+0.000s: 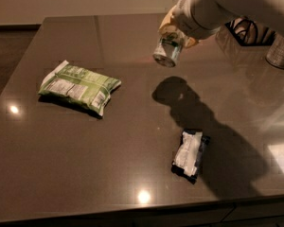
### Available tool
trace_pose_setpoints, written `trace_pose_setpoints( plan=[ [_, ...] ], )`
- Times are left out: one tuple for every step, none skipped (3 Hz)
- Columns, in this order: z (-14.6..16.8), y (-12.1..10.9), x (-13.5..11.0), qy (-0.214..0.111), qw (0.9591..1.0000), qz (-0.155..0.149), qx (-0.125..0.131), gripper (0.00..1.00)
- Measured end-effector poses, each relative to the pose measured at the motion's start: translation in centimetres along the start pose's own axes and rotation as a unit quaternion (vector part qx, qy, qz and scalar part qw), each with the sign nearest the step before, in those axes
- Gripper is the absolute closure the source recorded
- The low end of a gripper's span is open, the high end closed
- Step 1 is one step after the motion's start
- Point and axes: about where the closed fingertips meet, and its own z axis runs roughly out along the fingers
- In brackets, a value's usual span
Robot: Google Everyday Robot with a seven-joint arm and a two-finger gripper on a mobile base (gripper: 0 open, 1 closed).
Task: Place 7up can upright
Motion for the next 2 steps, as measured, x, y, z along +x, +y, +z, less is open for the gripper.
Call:
trace_pose_setpoints(
  plan=[
    [0.46,0.22,0.48,0.038,0.9963,-0.063,0.044,1.0],
    [0.82,-0.49,0.54,0.071,0.9873,-0.096,0.104,1.0]
  ],
)
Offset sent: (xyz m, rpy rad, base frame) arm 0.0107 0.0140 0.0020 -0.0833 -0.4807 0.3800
